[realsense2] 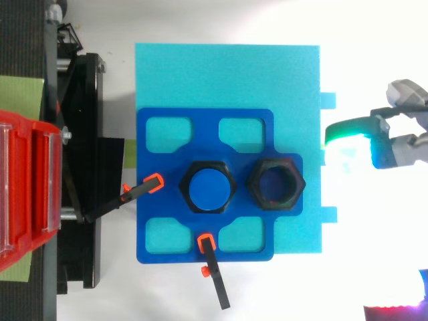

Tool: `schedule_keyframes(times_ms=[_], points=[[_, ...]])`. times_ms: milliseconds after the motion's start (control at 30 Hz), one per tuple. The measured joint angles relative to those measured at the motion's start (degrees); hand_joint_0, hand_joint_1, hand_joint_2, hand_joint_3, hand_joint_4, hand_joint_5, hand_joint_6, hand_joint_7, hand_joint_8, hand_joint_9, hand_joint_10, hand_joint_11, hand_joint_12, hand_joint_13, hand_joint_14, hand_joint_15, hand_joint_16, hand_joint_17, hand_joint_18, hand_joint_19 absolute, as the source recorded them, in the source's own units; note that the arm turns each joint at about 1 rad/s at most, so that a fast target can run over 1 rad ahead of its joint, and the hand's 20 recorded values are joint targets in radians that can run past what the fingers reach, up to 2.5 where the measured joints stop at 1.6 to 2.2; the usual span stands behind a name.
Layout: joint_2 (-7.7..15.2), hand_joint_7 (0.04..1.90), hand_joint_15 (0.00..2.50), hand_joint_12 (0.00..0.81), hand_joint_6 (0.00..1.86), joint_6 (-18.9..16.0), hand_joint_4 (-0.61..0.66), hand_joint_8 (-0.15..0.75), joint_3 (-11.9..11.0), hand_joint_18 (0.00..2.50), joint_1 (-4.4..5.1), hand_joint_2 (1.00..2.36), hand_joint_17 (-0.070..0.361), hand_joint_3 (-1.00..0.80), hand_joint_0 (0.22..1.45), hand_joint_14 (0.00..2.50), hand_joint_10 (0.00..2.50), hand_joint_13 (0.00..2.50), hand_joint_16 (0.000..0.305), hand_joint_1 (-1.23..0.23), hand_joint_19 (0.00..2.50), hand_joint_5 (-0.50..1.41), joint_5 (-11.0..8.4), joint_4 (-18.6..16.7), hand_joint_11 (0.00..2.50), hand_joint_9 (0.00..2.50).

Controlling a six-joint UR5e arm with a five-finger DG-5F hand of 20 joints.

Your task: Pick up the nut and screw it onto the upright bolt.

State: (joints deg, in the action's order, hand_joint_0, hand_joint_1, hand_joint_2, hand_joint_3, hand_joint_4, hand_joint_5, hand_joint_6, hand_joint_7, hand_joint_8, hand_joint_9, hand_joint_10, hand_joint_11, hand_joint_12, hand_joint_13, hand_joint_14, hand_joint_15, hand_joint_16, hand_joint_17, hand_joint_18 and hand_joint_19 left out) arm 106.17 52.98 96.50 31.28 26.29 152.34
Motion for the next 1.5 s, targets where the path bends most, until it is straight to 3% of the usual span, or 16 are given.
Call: schedule_keyframes(times_ms=[233, 633, 933, 1167, 1500], points=[[2.12, 0.69, 0.0, 0.383, 0.5, -3.17, 0.22, 0.316, 0.15, 0.0, 0.13, 1.0, 0.114, -0.5, 0.42, 0.0, 0.0, 0.0, 0.05, -0.68, 0.0, -0.29, -2.38, -1.15, 0.0, 0.07], [5.67, 0.69, 0.0, 0.377, 0.5, -4.46, 0.22, 0.306, 0.18, 0.0, -0.27, 1.0, 0.11, -0.5, 0.43, 0.0, 0.0, 0.0, 0.049, -0.79, 0.0, -0.28, -2.17, -4.68, 0.0, 0.08], [6.06, 0.68, 0.0, 0.37, 0.5, -4.85, 0.23, 0.301, 0.19, 0.0, -0.7, 1.0, 0.105, -0.5, 0.45, 0.0, 0.0, 0.06, 0.047, -0.86, 0.0, -0.27, -2.88, -6.3, 0.0, 0.17], [6.08, 0.68, 0.0, 0.361, 0.5, -3.79, 0.23, 0.301, 0.19, 0.0, -1.02, 1.0, 0.102, -0.5, 0.47, 0.0, 0.0, 0.07, 0.045, -0.83, 0.0, -0.27, -5.0, -8.64, 0.0, 0.19], [6.96, 0.68, 0.0, 0.356, 0.5, -2.9, 0.23, 0.299, 0.18, 0.0, -1.19, 1.0, 0.1, -0.5, 0.48, 0.0, 0.0, 0.07, 0.045, -0.84, 0.0, -0.26, -5.38, -10.49, 0.0, 0.19]])
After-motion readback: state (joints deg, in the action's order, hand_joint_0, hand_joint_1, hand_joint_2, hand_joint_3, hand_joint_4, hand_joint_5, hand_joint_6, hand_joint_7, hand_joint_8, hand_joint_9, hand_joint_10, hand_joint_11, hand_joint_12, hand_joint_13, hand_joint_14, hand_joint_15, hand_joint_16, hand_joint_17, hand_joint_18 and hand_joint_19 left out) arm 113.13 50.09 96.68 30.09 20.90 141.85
